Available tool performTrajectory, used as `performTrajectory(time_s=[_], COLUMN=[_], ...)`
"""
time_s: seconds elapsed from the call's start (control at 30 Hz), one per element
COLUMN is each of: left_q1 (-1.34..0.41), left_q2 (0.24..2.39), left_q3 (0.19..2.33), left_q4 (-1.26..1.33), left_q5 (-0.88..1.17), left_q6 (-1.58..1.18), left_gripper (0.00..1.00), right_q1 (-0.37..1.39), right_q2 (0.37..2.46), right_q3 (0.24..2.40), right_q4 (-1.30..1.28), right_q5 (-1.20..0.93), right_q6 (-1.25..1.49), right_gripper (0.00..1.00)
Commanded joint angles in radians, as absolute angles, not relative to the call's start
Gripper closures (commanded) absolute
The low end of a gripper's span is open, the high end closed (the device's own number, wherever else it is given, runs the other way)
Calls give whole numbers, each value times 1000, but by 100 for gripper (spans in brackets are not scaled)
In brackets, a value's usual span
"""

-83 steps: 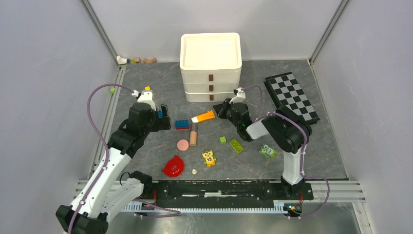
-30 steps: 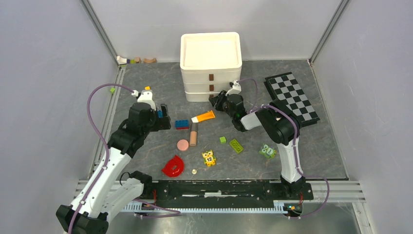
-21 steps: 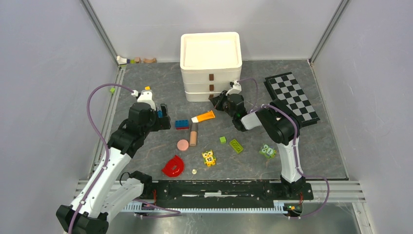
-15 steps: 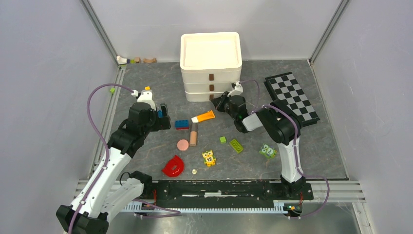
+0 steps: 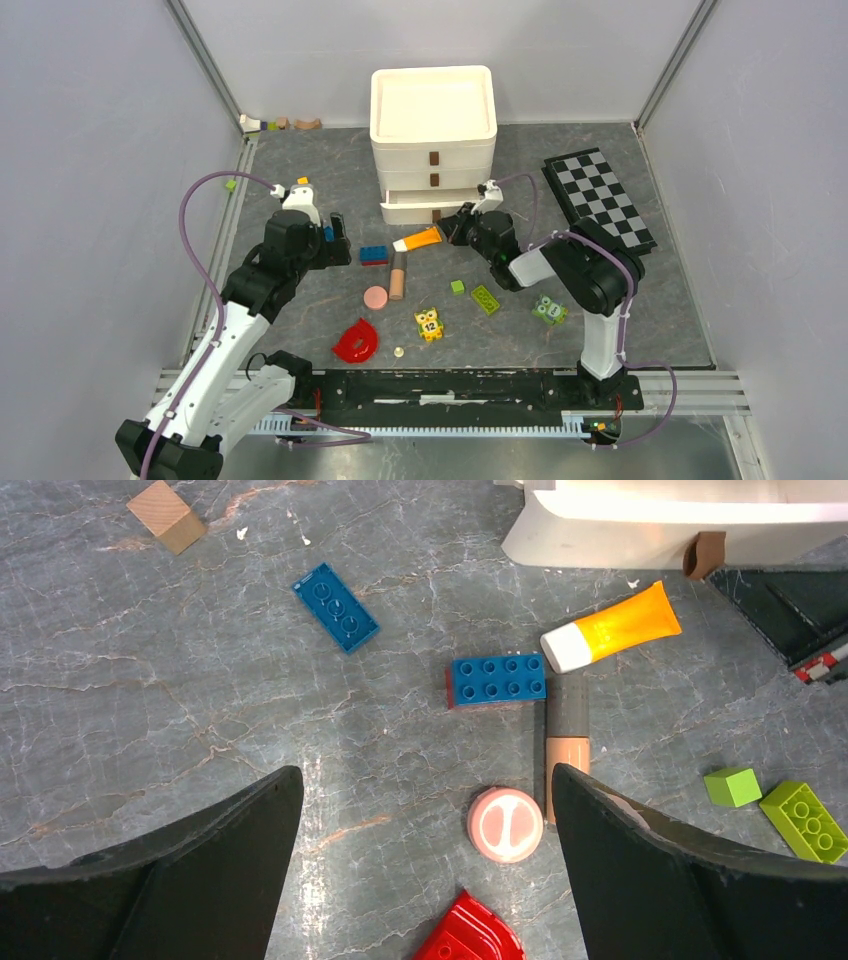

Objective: Organize the makeup
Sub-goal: Open the drawer in the storage box.

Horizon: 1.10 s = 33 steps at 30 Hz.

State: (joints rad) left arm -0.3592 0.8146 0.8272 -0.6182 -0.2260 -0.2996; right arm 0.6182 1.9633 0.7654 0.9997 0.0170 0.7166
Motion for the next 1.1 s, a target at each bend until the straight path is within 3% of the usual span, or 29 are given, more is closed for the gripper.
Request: performTrajectory(time_s=[0.0,0.83,0.9,1.07], left_q1=[-351,-351,-351,-351], left_q2=[815,815,813,812], left_q3=[827,825,825,825], left_q4=[-578,-578,-578,-580], left_q5=[-214,-209,-209,-212], left_q6=[-264,-262,-262,-262], left_gripper=[0,0,0,0], right_q1=[651,791,795,795], right_q2=[1881,1638,1630,1587], right_q3=[711,438,439,474], right_q4=[1018,967,950,823], right_q5=[3,69,72,106], right_q6=[665,608,590,493], right_gripper=[100,100,95,65])
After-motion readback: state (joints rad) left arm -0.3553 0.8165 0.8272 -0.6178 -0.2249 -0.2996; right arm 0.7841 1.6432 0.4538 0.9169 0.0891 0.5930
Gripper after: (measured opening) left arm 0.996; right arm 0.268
